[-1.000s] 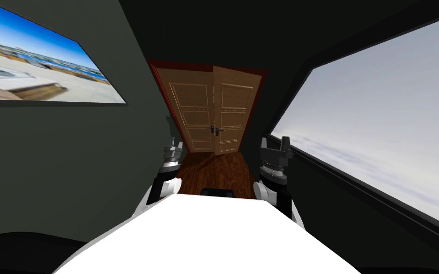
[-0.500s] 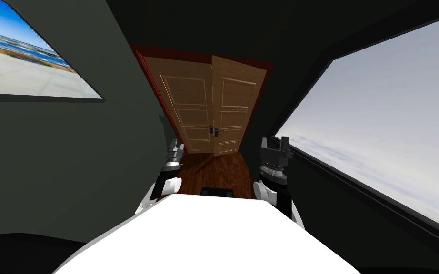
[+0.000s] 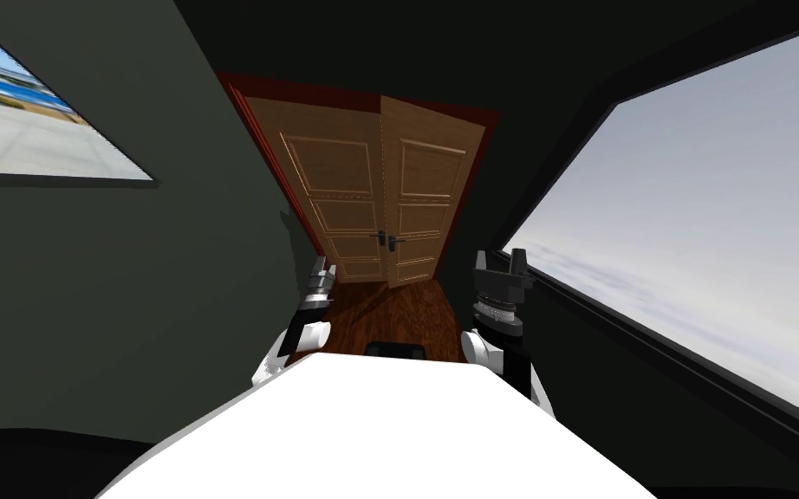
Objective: Pull the door open
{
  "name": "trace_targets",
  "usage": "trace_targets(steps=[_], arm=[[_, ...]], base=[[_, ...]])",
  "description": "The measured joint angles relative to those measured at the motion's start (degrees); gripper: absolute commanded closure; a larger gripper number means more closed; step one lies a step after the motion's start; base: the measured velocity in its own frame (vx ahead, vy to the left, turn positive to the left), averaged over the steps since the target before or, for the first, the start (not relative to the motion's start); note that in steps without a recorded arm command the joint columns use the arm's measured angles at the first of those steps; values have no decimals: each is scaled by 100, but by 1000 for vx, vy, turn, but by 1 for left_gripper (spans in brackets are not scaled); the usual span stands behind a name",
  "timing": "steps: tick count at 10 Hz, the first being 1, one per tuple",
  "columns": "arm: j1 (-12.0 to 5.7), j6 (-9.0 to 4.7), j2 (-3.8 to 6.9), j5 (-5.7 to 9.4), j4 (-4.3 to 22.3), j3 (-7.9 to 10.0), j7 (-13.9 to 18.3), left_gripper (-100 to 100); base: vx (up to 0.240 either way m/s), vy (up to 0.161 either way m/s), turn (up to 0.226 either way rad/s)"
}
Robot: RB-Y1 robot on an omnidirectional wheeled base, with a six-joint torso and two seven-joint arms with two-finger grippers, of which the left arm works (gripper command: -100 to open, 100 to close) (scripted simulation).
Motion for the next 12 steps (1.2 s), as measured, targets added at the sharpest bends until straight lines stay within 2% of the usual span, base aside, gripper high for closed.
trace_targets(steps=[4,8,10,12], arm=[[-278,56,116,38,629,100,61,-100],[-428,163,286,114,1025,230,177,-100],[-471,173,340,137,1212,268,216,-100],[-608,195,375,149,1471,307,236,-100]], base=[[148,3,-48],[103,-9,-34],[90,-1,-33],[100,-8,-37]])
